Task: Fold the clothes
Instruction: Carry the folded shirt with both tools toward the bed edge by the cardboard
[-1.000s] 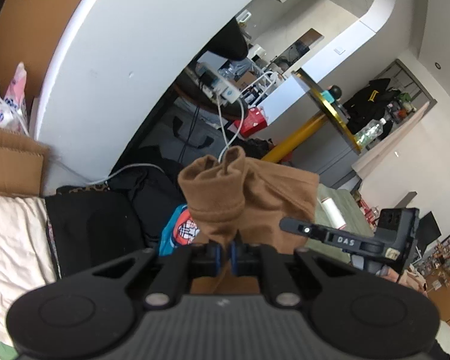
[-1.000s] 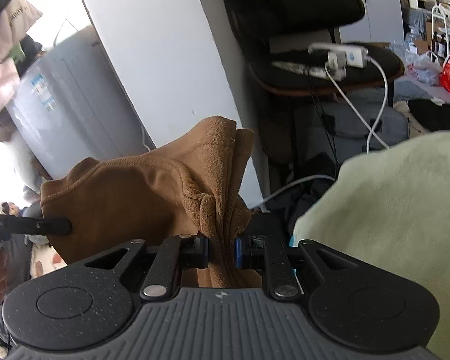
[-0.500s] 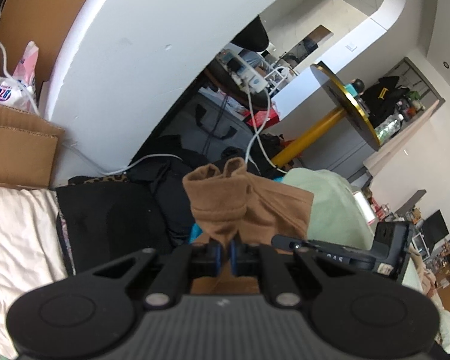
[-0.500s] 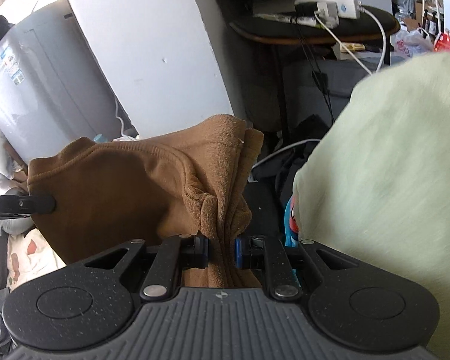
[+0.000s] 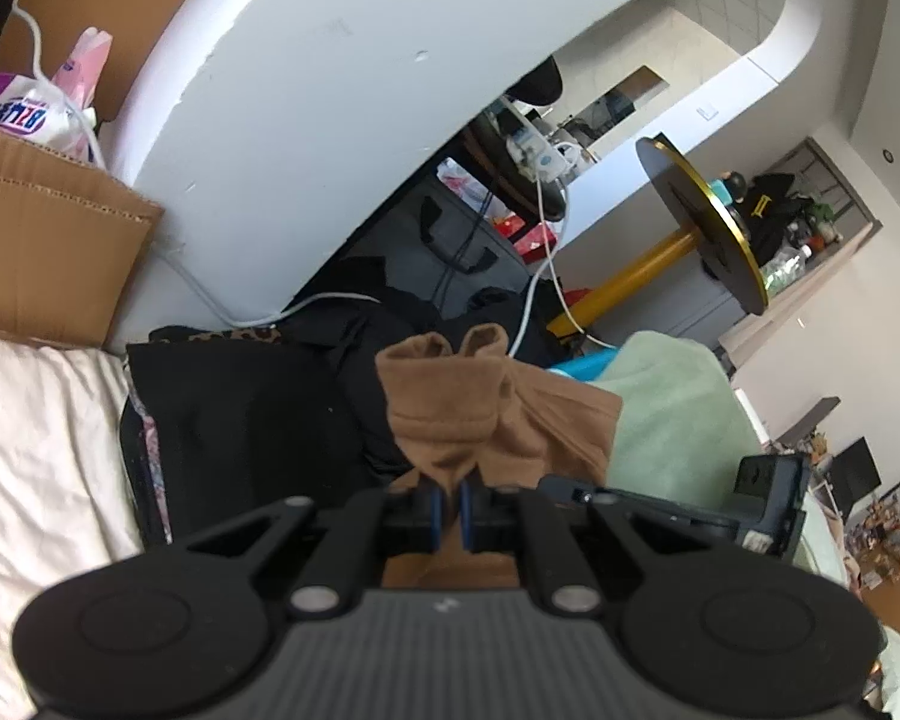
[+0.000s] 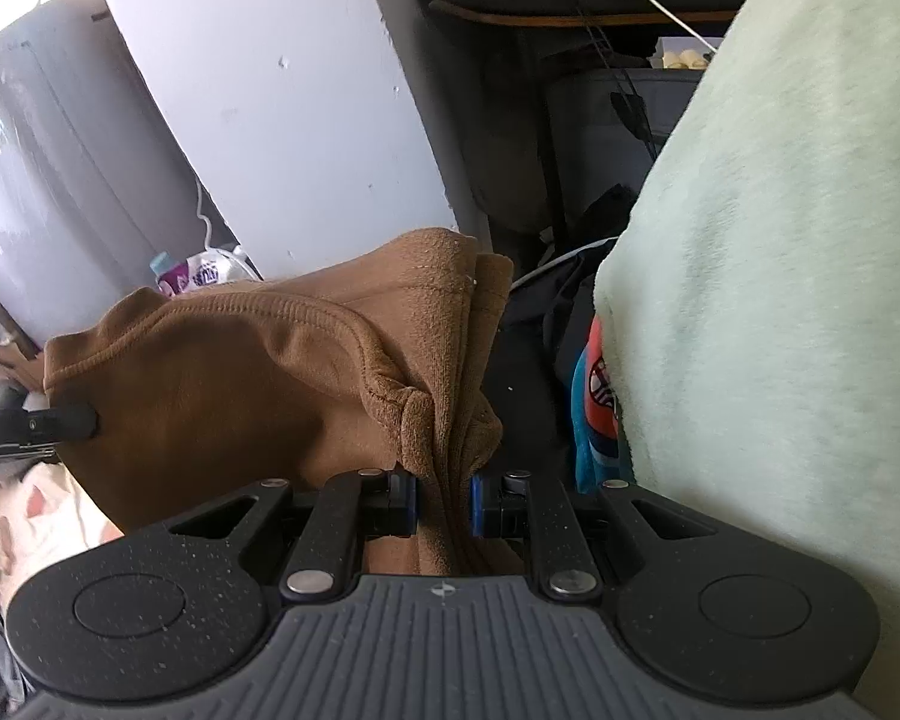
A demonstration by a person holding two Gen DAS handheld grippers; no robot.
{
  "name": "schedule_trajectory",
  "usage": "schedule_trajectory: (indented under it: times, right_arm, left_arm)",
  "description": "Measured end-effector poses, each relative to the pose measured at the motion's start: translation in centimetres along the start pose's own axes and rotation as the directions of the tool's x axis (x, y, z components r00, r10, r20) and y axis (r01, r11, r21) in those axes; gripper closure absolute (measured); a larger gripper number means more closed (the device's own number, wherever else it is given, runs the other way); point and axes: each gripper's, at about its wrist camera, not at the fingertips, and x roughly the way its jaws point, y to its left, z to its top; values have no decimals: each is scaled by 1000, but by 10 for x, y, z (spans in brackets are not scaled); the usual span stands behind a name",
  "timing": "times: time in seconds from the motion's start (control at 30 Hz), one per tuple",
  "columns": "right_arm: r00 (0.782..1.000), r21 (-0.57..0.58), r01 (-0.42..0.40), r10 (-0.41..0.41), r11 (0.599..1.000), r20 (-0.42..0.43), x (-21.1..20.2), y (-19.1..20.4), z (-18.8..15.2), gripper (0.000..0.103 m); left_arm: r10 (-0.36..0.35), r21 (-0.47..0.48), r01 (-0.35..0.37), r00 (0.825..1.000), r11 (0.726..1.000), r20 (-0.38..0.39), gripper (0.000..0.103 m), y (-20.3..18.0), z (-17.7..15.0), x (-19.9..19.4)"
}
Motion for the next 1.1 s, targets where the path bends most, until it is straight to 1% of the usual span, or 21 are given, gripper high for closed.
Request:
schedule_trajectory:
  times: [0.3, 0.37, 0.5, 0.63, 0.7, 0.83, 1.0, 1.1]
  right_arm:
    - [999, -18, 41, -41, 999, 6, 46, -3, 9, 87]
    - [999, -20, 53, -53, 998, 7, 56, -4, 13, 87]
    - [997, -16, 71, -70, 997, 14, 75, -7, 20, 87]
    - [997, -11, 76, -76, 997, 28, 94, -9, 29, 87]
    - [998, -14, 67, -67, 998, 23, 105, -11, 34, 87]
    - [997, -21, 83, -83, 996, 8, 127, -16, 36, 87]
    - [993, -6, 119, -119, 993, 12, 152, -23, 27, 87]
    - [991, -11, 133, -133, 991, 9, 168, -25, 26, 87]
  left_arm:
    - [60, 13, -60, 998, 998, 34, 97, 34, 20, 27]
    - [78, 21, -79, 996, 997, 42, 97, 40, 26, 32]
    - [115, 6, -116, 991, 993, 68, 97, 54, 34, 42]
    - [145, 8, -146, 986, 989, 79, 98, 65, 39, 53]
    - [169, 22, -171, 982, 985, 79, 98, 69, 41, 60]
    - [215, 55, -220, 974, 974, 76, 98, 76, 47, 74]
    - [269, 75, -273, 961, 959, 59, 98, 89, 52, 94]
    - [306, 88, -310, 950, 947, 53, 98, 97, 54, 105]
